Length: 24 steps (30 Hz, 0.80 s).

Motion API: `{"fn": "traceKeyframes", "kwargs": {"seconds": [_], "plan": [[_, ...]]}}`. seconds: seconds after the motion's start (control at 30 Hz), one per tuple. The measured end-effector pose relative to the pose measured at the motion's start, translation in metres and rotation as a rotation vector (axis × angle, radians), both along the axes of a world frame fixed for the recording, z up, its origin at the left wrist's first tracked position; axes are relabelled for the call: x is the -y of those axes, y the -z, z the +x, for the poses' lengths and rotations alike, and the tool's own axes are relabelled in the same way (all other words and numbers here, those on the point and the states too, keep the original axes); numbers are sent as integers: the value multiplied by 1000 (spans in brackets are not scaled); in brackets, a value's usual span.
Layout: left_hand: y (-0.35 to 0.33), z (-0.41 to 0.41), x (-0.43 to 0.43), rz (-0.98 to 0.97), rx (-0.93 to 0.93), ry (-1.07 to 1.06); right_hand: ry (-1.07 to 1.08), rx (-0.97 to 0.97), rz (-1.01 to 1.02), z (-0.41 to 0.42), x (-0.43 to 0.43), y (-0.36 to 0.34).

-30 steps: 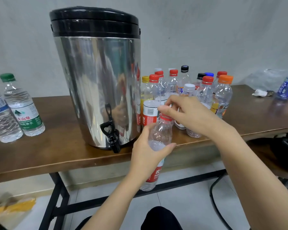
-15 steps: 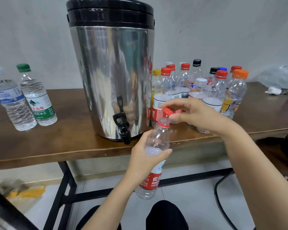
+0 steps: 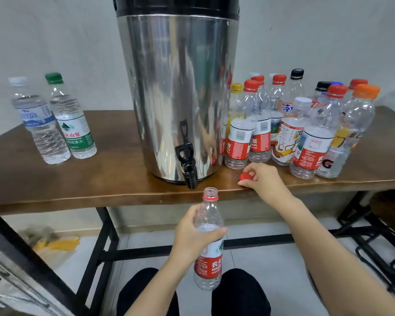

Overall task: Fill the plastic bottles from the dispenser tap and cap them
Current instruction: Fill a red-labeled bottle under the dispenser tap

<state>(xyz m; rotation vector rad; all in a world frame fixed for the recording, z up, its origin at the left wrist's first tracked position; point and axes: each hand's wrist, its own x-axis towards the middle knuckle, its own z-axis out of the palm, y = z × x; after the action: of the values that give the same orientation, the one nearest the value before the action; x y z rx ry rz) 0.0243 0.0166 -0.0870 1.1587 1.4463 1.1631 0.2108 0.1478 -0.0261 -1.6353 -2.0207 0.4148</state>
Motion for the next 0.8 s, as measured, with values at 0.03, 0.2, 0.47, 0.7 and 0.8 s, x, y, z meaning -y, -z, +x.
{"fn": "traceKeyframes", "kwargs": {"seconds": [0.03, 0.2, 0.47, 0.7, 0.8], "plan": [[4, -5, 1, -5, -6, -17, 6, 8, 10, -2, 1, 0], [13, -22, 7, -17, -17, -71, 38, 38, 22, -9, 8, -3], [8, -30, 5, 58, -21, -104, -13, -8, 389, -29, 37, -27], [7, -29, -1, 129, -46, -148, -347, -239, 532, -77, 61, -69], [6, -27, 0, 150, -51, -173, -417, -129, 504, -91, 64, -81]]}}
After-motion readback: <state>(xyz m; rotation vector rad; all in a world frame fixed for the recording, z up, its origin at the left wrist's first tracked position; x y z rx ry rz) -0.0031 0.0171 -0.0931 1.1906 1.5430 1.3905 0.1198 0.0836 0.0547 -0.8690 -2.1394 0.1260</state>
